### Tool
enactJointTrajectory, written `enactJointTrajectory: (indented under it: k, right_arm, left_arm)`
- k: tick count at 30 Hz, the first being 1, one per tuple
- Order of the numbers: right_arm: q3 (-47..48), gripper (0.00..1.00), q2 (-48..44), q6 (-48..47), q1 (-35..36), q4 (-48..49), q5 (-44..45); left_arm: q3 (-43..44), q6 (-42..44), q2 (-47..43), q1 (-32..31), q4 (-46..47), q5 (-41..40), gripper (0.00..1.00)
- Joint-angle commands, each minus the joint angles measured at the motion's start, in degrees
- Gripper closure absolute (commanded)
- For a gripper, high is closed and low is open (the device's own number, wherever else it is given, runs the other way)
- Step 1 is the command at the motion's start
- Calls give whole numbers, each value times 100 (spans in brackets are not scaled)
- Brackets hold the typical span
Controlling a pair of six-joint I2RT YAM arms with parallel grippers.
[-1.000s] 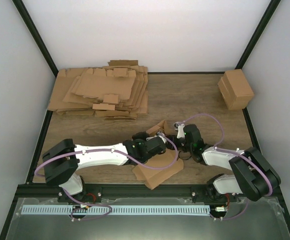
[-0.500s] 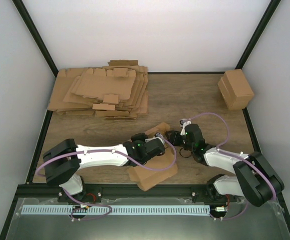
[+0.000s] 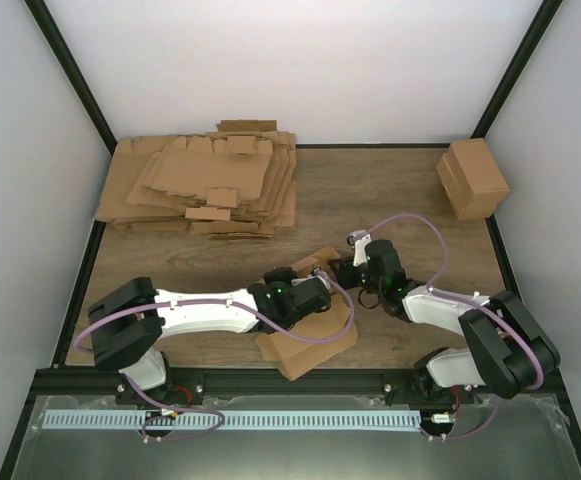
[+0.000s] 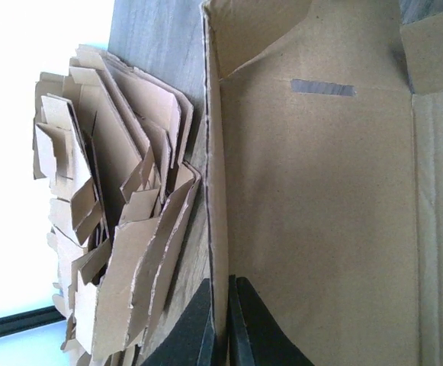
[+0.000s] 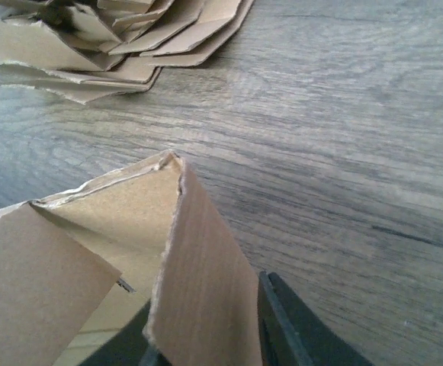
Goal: Fold the paper box
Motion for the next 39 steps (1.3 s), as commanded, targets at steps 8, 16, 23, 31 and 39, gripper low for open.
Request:
enactJointTrajectory:
  k: [8,16,23,31,39]
  right_arm:
    - [-343,99,34,-603,-43,1397,-34]
    - [-357,99,161,-783,-28,1801,22]
    - [-459,99,234,-893,10,2163,-81]
    - [-444,99,319,-936,77,2400,11]
    - [-442,99,377,-976,105,2540,249]
  left_arm:
    - [951,-274,87,-22,-939,1912,76]
    - [1871,-660,-330,198,-1922,4809,10]
    - [2522,-1667,-692,942,-2039,5836,0]
    - [2530,-3463,-683,3239,-2170,7409,0]
    - [1485,-3520,-952,4530,-1450,8675,1]
